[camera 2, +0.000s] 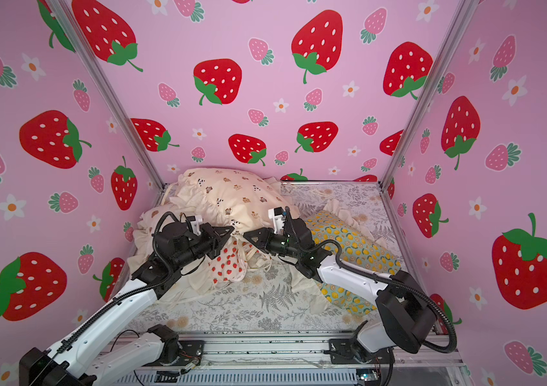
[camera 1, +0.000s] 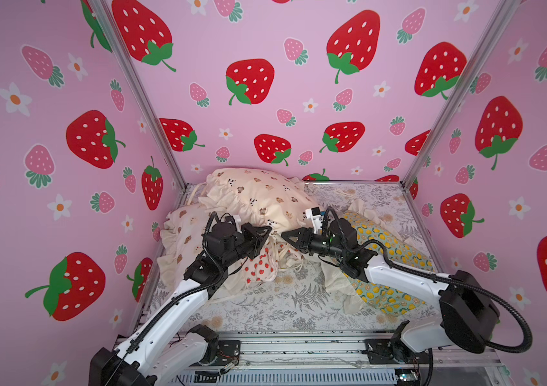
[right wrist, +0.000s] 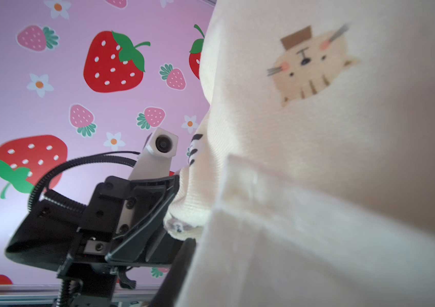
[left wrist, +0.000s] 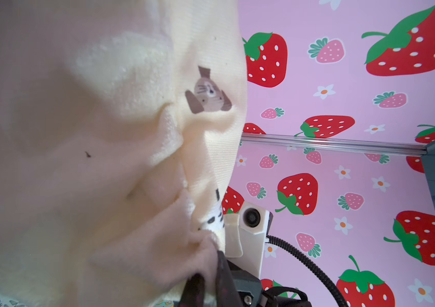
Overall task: Zip up pillowcases
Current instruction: Zip the pillowcase.
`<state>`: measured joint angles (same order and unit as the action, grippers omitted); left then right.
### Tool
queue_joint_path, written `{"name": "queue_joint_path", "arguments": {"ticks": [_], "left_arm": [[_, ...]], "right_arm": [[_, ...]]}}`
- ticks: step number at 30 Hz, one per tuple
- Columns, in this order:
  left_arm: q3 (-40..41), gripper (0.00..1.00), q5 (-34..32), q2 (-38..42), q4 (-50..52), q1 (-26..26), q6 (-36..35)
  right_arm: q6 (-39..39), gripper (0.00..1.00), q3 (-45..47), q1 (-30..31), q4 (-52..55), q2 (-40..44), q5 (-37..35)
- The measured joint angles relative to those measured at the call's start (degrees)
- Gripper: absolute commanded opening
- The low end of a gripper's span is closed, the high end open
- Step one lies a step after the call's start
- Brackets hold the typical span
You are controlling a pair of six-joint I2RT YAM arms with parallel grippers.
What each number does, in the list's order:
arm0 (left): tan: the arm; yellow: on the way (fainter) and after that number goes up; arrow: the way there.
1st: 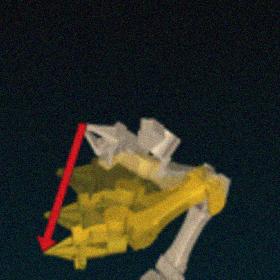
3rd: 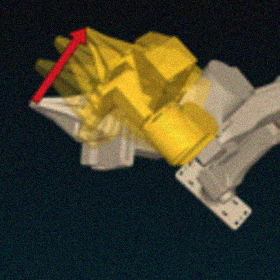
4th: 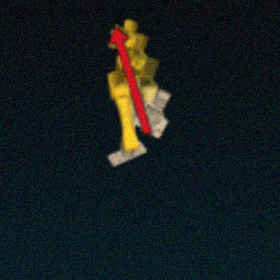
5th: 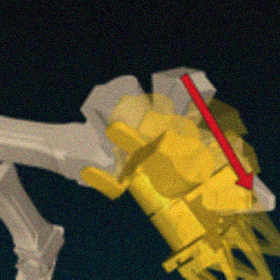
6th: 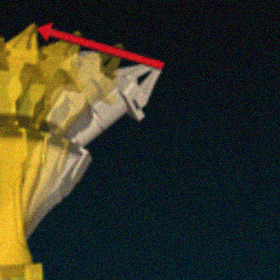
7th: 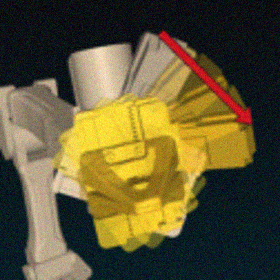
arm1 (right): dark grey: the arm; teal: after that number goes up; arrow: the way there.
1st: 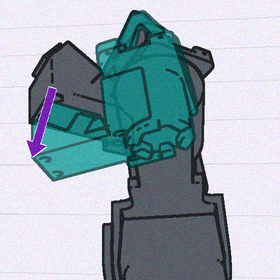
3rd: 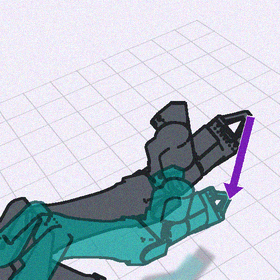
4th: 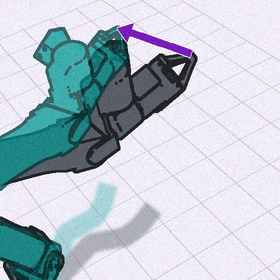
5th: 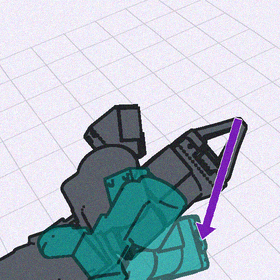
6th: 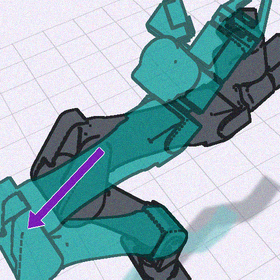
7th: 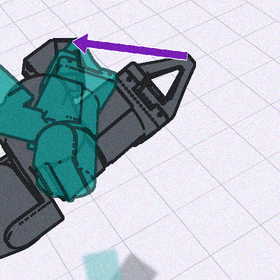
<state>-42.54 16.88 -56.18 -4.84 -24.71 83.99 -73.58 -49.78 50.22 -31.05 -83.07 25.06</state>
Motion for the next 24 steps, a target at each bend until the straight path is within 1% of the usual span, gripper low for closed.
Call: {"name": "queue_joint_path", "arguments": {"ticks": [9,14,19,22,24], "left_arm": [[0.8,0.0,-0.4,0.0,-4.3,-0.7,2.9],[0.8,0.0,-0.4,0.0,-4.9,-0.8,3.9],[0.8,0.0,-0.4,0.0,-5.5,-1.1,4.4],[0.9,0.0,-0.4,0.0,-5.6,-1.1,4.6],[0.9,0.0,-0.4,0.0,-5.6,-1.1,4.6]], "right_arm": [[-2.7,0.44,1.2,0.0,-4.5,-0.5,-0.5],[-2.7,0.44,1.2,0.0,-5.1,-0.5,-1.4],[-2.7,0.38,1.2,0.0,-6.4,-1.1,-1.5],[-2.5,0.32,1.2,-0.1,-7.0,-1.3,-1.6],[-2.3,0.31,1.1,-0.1,-7.2,-1.3,-1.7]]}}
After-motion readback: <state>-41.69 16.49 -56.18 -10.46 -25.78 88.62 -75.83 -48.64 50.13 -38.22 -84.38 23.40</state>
